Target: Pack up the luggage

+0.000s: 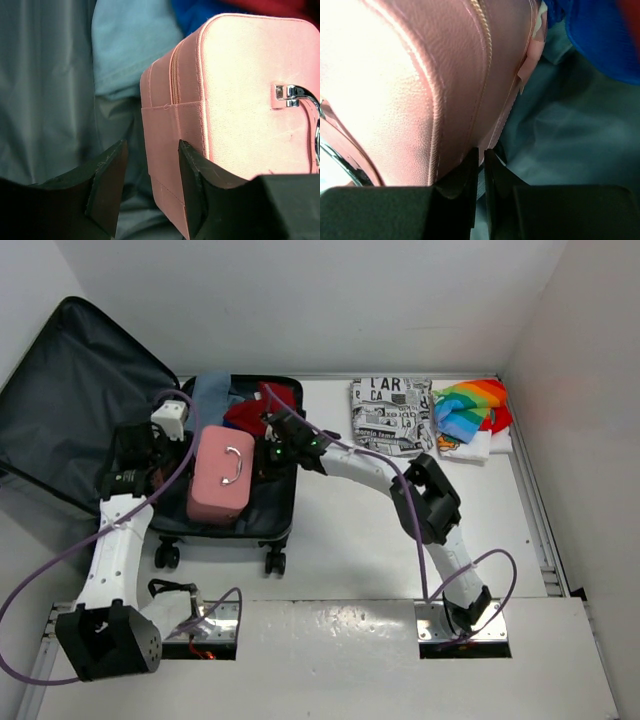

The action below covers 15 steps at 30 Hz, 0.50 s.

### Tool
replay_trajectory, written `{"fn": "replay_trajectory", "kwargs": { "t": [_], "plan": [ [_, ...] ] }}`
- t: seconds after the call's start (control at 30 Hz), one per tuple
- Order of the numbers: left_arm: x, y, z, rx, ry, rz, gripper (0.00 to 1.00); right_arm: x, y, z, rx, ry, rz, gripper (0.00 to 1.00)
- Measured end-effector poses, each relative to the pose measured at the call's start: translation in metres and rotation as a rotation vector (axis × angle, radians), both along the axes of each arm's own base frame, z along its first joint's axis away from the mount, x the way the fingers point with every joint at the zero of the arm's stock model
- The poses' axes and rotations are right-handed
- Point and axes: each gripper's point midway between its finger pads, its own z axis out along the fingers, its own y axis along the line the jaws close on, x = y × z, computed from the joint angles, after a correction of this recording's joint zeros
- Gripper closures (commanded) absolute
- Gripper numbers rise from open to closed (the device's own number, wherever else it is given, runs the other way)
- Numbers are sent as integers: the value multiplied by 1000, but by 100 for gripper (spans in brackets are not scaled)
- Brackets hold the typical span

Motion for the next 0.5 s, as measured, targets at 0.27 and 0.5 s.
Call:
{"fn": "replay_trajectory", "kwargs": {
  "t": [0.27,0.5],
  "plan": [
    [12,-39,8,-5,-42,-48,49,10,-39,15,-28,30,-65,92],
    [17,-59,-13,-4,27,-93,51,13,-73,36,-55,29,-104,93]
  ]
}}
